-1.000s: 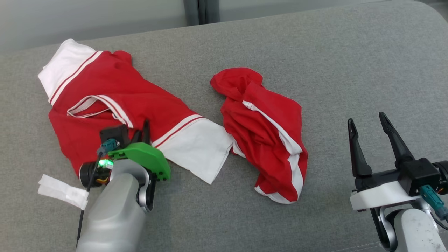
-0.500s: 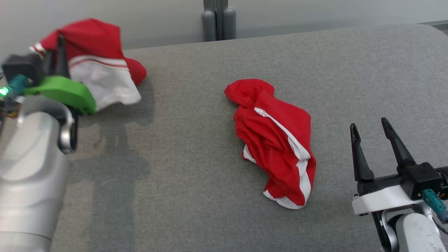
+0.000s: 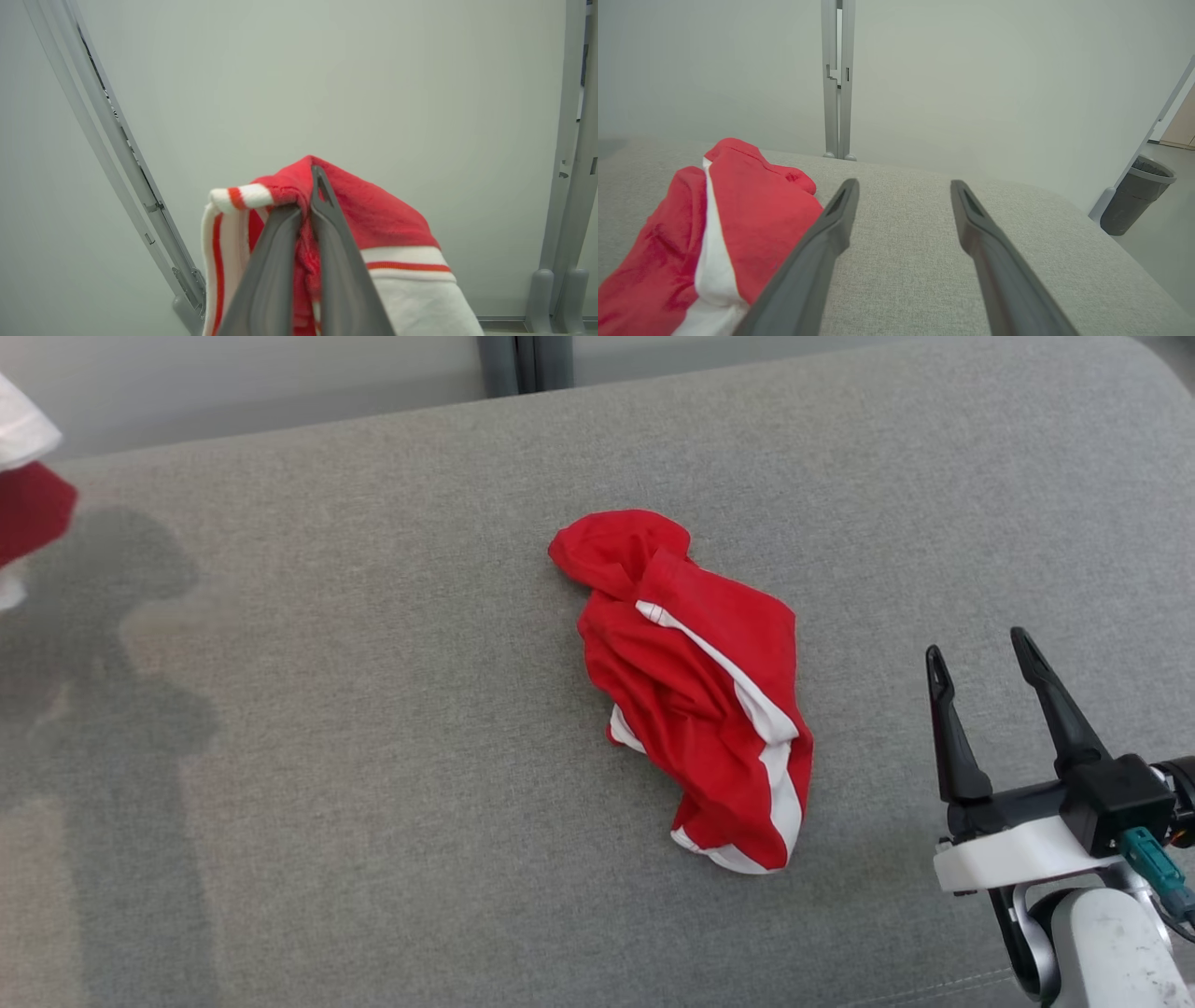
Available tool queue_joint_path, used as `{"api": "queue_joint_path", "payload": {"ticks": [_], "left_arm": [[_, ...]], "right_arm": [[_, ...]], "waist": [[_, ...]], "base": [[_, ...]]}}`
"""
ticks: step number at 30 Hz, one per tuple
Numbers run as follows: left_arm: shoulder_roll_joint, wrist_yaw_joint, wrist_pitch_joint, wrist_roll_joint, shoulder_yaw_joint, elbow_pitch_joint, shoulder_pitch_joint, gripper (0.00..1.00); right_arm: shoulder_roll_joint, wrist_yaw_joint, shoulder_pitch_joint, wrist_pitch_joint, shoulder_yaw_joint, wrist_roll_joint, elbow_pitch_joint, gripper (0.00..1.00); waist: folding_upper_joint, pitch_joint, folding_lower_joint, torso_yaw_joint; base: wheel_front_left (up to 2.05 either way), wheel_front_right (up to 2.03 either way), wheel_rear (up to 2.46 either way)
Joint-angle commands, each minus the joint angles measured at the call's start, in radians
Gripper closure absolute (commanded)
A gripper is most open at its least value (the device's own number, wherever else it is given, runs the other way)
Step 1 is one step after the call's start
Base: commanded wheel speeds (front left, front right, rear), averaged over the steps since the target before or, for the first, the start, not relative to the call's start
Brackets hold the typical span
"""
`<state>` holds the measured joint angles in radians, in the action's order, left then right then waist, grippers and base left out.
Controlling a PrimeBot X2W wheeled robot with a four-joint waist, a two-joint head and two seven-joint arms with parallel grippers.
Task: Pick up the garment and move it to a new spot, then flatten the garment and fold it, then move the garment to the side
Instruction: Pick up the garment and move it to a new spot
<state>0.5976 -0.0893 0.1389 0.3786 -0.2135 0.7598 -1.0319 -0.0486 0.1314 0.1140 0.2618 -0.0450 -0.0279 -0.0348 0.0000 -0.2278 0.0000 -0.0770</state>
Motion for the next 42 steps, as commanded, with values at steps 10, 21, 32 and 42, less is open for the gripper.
{"api": "queue_joint_path", "payload": {"ticks": [10, 21, 32, 42], "left_arm": [[0.07, -0.051, -0.027, 0.035, 0.052, 0.11, -0.052, 1.0], [0.015, -0.034, 0.012, 0.131, 0.111, 0.332, 0.043, 0.93], [-0.047, 0.087, 0.102, 0.188, 0.13, 0.395, 0.153, 0.0], [-0.15, 0.136, 0.126, 0.138, 0.159, 0.107, 0.389, 0.0]], "right_arm": [[-0.003, -0.001, 0.056, 0.005, -0.008, -0.018, -0.041, 0.0], [-0.003, -0.001, 0.091, 0.005, 0.0, -0.004, -0.049, 0.0], [-0.003, -0.001, 0.077, 0.005, 0.004, -0.013, -0.031, 0.0], [-0.003, -0.001, 0.03, 0.005, -0.017, -0.027, -0.002, 0.0]], "waist": [[0.0, -0.227, 0.0, -0.056], [0.0, -0.296, 0.0, -0.06], [0.0, -0.227, 0.0, -0.035], [0.0, -0.081, 0.0, 0.016]], "base": [[0.0, 0.0, 0.0], [0.0, 0.0, 0.0], [0.0, 0.0, 0.0], [0.0, 0.0, 0.0]]}}
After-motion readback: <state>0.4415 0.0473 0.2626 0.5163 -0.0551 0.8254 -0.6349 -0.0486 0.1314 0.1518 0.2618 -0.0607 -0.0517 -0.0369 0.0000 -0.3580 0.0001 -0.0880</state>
